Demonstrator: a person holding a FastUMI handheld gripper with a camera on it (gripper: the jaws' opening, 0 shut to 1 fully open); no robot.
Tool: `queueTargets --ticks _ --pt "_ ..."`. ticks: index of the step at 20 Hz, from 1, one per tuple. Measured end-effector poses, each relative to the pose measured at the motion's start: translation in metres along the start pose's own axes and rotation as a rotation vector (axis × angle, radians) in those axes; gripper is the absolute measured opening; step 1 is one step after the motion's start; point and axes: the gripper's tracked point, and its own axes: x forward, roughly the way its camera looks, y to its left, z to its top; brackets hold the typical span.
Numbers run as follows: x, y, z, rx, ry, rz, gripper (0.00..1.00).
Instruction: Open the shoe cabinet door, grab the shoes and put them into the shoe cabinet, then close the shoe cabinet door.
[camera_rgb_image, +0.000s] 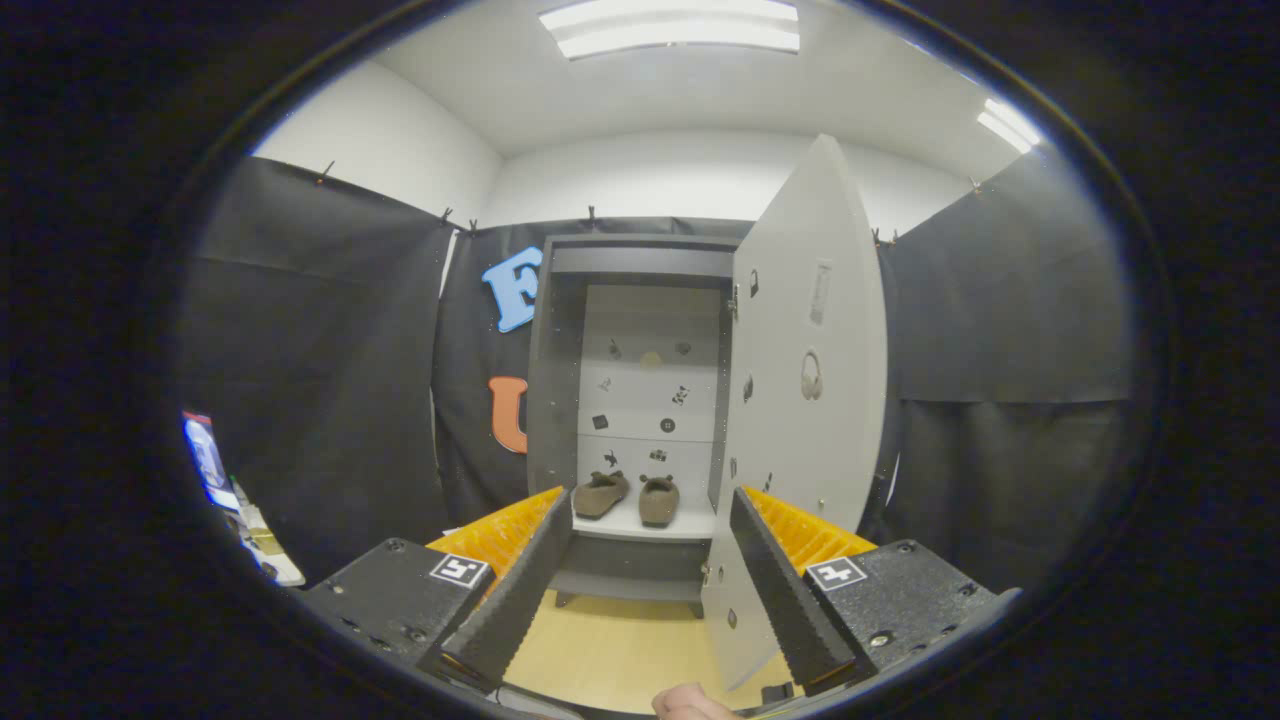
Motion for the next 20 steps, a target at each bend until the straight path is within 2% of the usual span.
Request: queueTargets --ticks 3,9,11,17,20 --pt "-0.023 -0.025 -0.004 -0.032 -0.007 0.002 1.0" --pt "-0.041 -0.108 -0.017 -0.04 0.02 -0.056 1.0" --pt "-0.037 -0.134 -0.025 -0.057 0.031 -0.048 1.0" --pt "-0.004 -0.236 -0.054 -0.016 0.101 -0.111 1.0" --pt "0.021 -0.286 -0.077 -0.073 0.142 -0.126 1.0"
